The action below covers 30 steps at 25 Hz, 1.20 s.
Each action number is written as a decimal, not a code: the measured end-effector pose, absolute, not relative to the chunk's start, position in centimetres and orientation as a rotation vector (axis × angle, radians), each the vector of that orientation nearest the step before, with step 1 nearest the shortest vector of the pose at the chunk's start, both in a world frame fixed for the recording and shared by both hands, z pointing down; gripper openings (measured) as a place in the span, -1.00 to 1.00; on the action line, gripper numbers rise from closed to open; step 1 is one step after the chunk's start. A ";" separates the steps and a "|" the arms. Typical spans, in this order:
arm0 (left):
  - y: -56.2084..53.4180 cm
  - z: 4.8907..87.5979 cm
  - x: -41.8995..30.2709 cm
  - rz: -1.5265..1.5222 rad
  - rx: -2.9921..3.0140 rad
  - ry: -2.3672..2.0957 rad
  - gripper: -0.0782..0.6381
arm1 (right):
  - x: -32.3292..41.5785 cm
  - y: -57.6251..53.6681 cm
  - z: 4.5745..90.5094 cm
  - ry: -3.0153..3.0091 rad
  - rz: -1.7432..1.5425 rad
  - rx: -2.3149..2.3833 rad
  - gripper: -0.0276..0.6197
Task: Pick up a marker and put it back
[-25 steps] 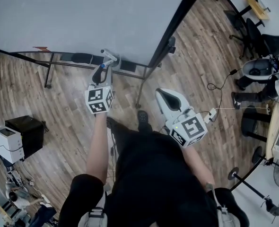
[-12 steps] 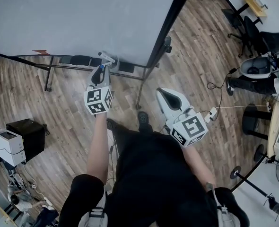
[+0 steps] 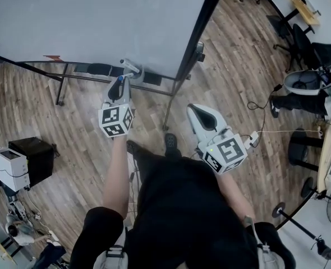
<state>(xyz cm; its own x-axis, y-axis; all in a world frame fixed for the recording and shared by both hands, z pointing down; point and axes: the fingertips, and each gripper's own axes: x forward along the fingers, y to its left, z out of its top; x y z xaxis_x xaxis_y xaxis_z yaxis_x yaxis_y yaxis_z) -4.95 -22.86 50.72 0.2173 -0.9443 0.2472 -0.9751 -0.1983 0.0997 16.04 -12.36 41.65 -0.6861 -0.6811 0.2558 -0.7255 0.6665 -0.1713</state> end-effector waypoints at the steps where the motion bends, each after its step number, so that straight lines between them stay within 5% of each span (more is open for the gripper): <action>1: -22.7 50.3 -5.0 0.185 2.259 -1.828 -0.58 | 16.1 -12.3 41.6 -2.716 0.387 1.150 -0.91; 30: -11.1 39.4 -4.1 -0.108 2.200 -2.047 -0.57 | 12.5 -10.7 41.1 -2.931 0.454 0.860 -0.91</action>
